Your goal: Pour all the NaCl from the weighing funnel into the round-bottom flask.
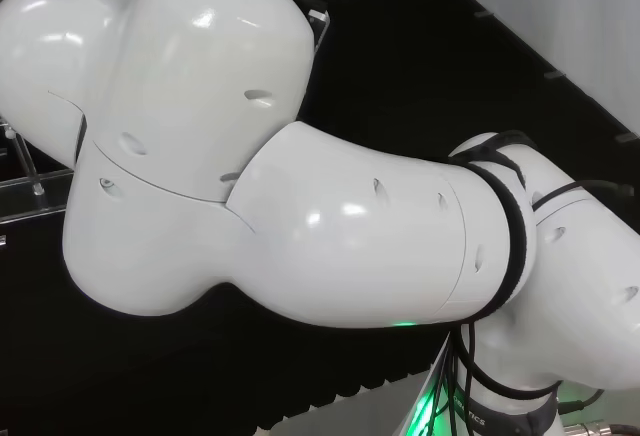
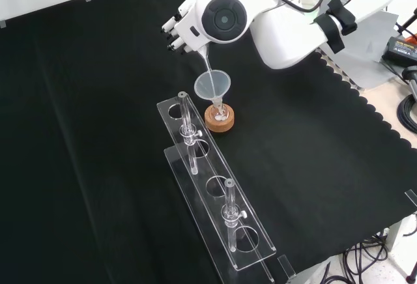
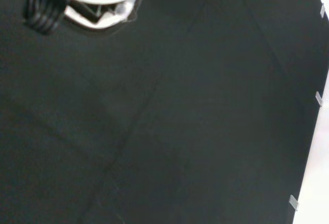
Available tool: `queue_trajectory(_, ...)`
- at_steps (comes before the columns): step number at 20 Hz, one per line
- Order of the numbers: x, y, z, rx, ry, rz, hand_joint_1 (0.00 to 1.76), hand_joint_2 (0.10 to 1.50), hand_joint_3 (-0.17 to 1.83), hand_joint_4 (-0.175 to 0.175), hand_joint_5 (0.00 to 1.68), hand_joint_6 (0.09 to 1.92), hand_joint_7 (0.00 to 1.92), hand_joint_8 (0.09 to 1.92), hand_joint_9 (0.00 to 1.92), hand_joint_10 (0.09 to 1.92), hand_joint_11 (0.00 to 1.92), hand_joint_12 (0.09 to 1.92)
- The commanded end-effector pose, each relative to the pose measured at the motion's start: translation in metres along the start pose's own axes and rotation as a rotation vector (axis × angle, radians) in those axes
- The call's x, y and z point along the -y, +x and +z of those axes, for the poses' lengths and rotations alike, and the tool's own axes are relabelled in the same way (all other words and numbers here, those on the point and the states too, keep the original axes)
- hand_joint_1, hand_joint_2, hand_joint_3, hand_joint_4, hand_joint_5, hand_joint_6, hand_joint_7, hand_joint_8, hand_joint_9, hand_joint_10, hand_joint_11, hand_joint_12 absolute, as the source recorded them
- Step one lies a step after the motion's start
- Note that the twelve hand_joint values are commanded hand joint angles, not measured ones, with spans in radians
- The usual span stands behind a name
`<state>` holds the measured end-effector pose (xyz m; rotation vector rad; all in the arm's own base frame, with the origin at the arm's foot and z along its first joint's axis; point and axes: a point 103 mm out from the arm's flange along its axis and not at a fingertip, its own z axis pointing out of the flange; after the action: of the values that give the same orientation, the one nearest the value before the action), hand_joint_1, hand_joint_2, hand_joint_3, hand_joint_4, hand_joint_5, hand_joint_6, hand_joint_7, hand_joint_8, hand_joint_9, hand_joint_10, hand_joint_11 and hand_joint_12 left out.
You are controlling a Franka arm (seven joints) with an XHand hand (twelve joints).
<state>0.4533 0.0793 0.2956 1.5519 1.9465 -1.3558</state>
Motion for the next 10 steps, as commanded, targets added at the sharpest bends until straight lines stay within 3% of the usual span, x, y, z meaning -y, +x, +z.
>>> queue_trajectory(1,-0.0008,0.0006,-0.0005,0.019,0.004,0.000,1.13,0.64,0.66,0.175,1.29,0.64,0.52,0.65,0.89,0.41,0.64,1.16)
queue_trajectory(10,-0.0012,0.0001,-0.0035,0.056,0.026,0.012,1.13,0.64,0.66,0.175,1.29,0.64,0.52,0.64,0.89,0.41,0.64,1.16)
